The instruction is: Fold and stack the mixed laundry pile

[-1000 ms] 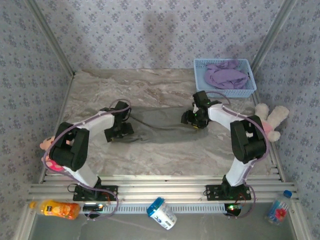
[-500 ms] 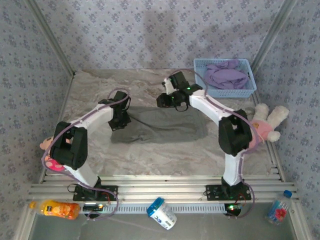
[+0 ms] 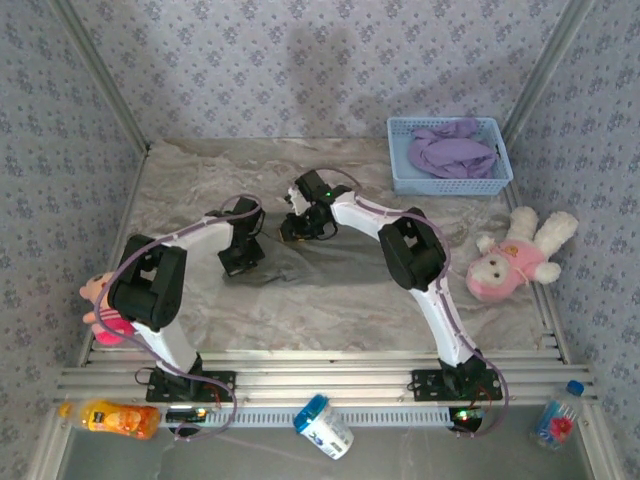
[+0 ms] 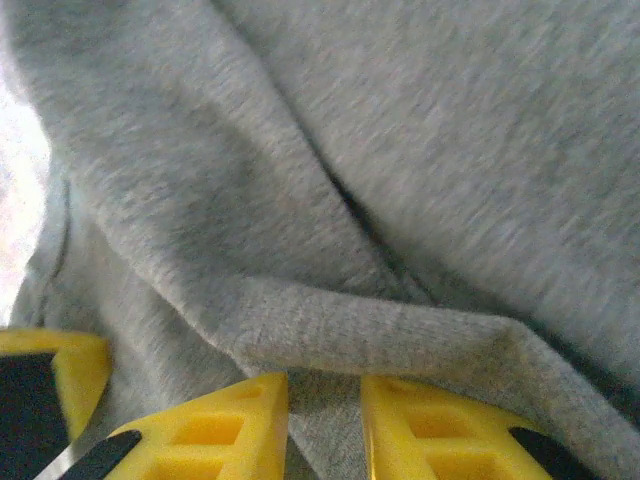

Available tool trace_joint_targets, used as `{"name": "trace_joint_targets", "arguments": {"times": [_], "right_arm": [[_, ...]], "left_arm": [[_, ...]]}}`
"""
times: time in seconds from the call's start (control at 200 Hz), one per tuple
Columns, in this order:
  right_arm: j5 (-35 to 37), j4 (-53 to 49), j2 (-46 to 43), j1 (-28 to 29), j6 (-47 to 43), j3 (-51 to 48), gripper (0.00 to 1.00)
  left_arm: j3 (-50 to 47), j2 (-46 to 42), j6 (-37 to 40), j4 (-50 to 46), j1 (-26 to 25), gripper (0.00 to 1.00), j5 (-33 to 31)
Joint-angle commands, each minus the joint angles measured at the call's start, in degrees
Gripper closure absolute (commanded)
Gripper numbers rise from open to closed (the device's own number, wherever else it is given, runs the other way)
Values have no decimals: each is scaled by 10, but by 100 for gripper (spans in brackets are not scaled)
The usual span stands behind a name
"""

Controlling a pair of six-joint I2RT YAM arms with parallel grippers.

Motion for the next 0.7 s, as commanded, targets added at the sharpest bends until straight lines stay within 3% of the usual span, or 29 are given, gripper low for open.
{"name": "trace_joint_targets", "arguments": {"times": [0.0,0.17,0.29,0.48,0.54,0.63,0.695], "right_arm": [[117,27,11,-29,49,42,72],[152,73,22,-90,126,50,72],[106,86,12,-116,143,42,72],[69,96,-90,-118,110,-45,70],[70,84,-134,-119,93,-90,68],[77,62,-204,-122,70,-171,65],[82,45,-250,-128,60,-228,62]], "left_arm": [[-32,41,13,-39,-9,100,9],[-45,33,21,-54,-9,100,-2],[-26,32,33,-73,-9,100,-13],[62,18,59,-114,-9,96,-19],[89,10,66,-121,-9,87,-17],[117,-6,74,-133,-8,44,-17],[124,-19,86,-142,-7,31,-22]]}}
